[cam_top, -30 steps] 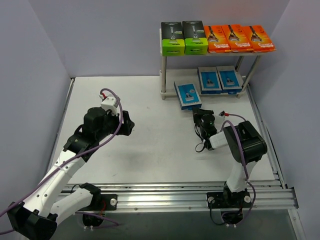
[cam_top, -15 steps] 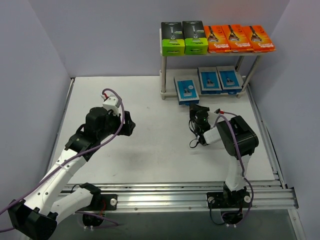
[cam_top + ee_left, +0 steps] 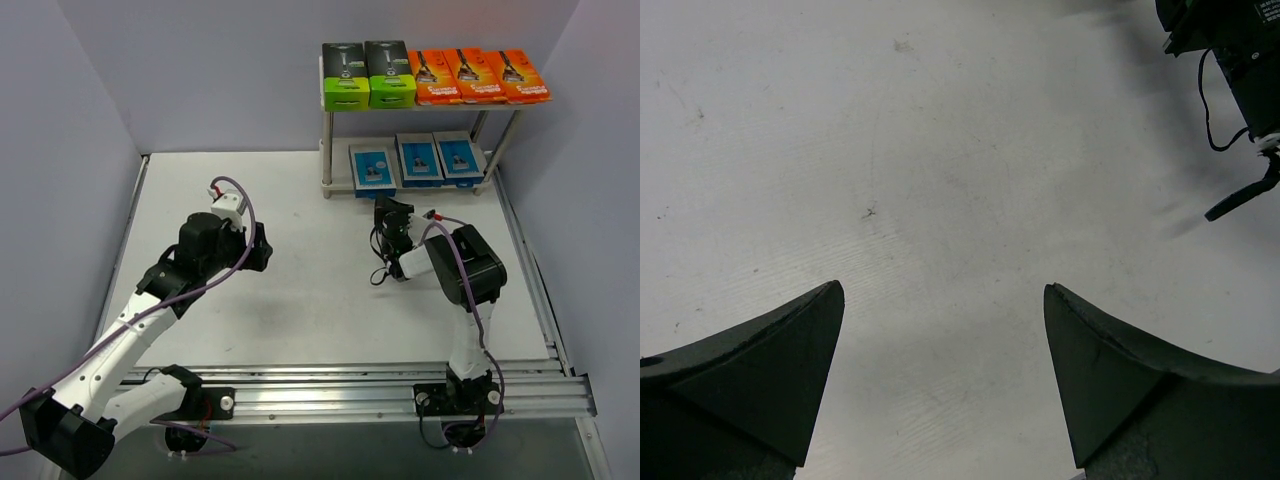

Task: Place and organize the shaving razors onto the shelf
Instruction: Place the shaving razor onto shelf

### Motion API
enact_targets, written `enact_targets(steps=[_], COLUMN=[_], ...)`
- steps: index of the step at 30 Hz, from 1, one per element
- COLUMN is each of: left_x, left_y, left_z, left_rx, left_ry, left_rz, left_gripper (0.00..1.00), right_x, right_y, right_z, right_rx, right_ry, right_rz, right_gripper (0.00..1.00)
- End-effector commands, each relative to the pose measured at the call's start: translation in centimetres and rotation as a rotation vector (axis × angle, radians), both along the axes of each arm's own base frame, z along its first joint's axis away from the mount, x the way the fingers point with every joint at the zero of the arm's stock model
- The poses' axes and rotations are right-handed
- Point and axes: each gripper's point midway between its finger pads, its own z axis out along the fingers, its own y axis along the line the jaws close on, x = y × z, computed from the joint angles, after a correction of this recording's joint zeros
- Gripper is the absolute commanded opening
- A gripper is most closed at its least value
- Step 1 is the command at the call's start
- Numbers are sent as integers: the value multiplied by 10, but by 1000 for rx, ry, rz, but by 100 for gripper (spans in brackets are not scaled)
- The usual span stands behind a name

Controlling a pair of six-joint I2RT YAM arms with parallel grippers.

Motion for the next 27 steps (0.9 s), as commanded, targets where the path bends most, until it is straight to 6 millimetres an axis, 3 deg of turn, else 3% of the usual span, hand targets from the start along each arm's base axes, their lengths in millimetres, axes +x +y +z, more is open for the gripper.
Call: enact_targets(steps=[1,27], left_x=[6,5], left_y=[-4,-14], left_z=[18,6], left_rx=[-9,28], left_ry=[-45,-16], left_rz=[-1,-26], left_gripper=[90,92], right_x=[12,37], right_y=[-3,-8], right_z=[61,44], right_rx=[98,119], right_ry=[-224,-221], right_rz=[-68,-116], right_gripper=[0,0])
